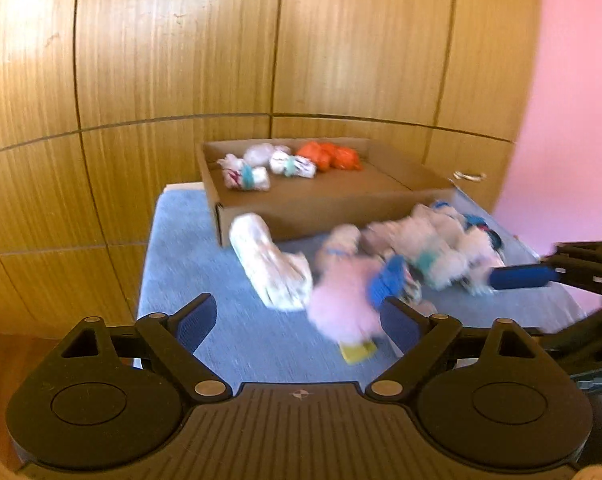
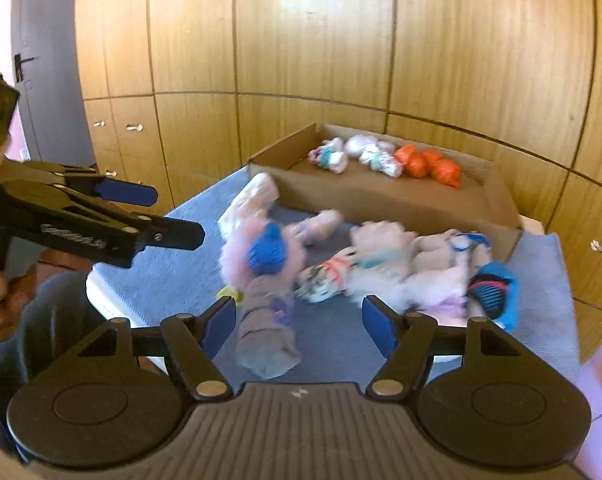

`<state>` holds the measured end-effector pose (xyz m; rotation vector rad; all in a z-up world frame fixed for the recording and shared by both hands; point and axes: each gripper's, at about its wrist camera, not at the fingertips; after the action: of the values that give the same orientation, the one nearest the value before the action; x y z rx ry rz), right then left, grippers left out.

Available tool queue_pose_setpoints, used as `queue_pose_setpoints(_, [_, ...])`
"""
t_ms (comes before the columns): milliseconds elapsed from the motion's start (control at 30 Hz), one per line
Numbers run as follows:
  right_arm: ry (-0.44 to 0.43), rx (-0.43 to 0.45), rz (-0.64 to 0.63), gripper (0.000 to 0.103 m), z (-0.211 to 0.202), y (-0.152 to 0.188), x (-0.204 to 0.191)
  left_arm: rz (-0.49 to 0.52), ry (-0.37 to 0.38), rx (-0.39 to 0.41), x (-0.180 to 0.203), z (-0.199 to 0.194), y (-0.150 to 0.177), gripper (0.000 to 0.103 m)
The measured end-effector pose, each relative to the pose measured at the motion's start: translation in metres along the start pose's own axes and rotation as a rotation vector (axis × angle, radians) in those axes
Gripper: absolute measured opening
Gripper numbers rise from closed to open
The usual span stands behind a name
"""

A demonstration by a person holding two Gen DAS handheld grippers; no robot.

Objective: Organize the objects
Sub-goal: 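Move both tools back over the pile and grasp a grey sock with the right tool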

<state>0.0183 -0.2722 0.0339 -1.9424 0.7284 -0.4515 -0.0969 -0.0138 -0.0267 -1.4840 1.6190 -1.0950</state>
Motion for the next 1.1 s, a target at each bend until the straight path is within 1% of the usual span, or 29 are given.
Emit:
queue_pose_setpoints(33, [-0.005,-0.006,0.004,0.064,0.012,0.005,-0.004,0.008,0.003,0.005,0.001,-0.001,0.003,0.092])
queue_pose_setpoints(167, [0.004,-0.006,-0.005,0.053,0.026,0.012,-0.007,0.001,0.009,-0.004,0.002,0.004,0.009,0.092])
queue_pose_setpoints(200, [0.003,-0.005,-0.009,0.047,0.029,0.014,-0.007,0.004,0.009,-0.007,0.003,0.007,0.01,0.092])
queue_pose_setpoints(233, [0.004,-0.008,-0.015,0.045,0.033,0.016,-0.008,0.006,0.008,-0.011,0.005,0.008,0.011,0.092])
queue_pose_setpoints(267, [-0.003,-0.011,-0.015,0.039,0.035,0.017,-0.007,0.008,0.014,-0.016,0.006,0.011,0.012,0.092])
queue_pose_setpoints(300, [-0.024,0.006,-0.002,0.033,0.03,0.019,-0.005,0.013,0.021,-0.019,0.008,0.011,0.014,0.092])
queue_pose_setpoints(400, [-0.015,0.01,0.001,0.032,0.026,0.02,-0.003,0.042,0.034,-0.026,0.015,0.02,0.014,0.092])
queue_pose_setpoints(467, [-0.015,0.014,0.03,0.031,0.02,0.023,0.004,0.049,0.045,-0.035,0.018,0.027,0.016,0.092])
queue_pose_setpoints(600, [0.026,0.035,0.092,0.031,-0.003,0.025,0.025,0.066,0.053,-0.049,0.027,0.04,0.016,0.092])
queue_pose_setpoints(867, [0.086,0.042,0.135,0.031,-0.032,0.036,0.039,0.118,0.052,-0.069,0.048,0.069,0.014,0.092])
queue_pose_setpoints(967, [0.095,0.038,0.149,0.031,-0.034,0.04,0.043,0.156,0.071,-0.063,0.054,0.074,0.013,0.085])
queue_pose_setpoints(1000, [0.095,0.037,0.155,0.031,-0.034,0.041,0.044,0.169,0.085,-0.063,0.055,0.076,0.014,0.08])
queue_pose_setpoints(1033, [0.095,0.037,0.16,0.031,-0.033,0.042,0.045,0.18,0.093,-0.067,0.055,0.078,0.015,0.072])
queue_pose_setpoints(1067, [0.097,0.038,0.161,0.031,-0.033,0.042,0.045,0.184,0.092,-0.078,0.054,0.08,0.016,0.068])
queue_pose_setpoints(1100, [0.098,0.041,0.162,0.032,-0.034,0.043,0.046,0.179,0.091,-0.087,0.052,0.082,0.017,0.06])
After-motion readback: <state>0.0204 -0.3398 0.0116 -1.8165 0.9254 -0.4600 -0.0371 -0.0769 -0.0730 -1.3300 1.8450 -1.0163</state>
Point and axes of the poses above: each gripper's, at about its wrist camera, not at the fingertips, and z roughly the way its jaws point, x to its right, y to its underside, and after that the axes turned 10 degrees about x, right-handed
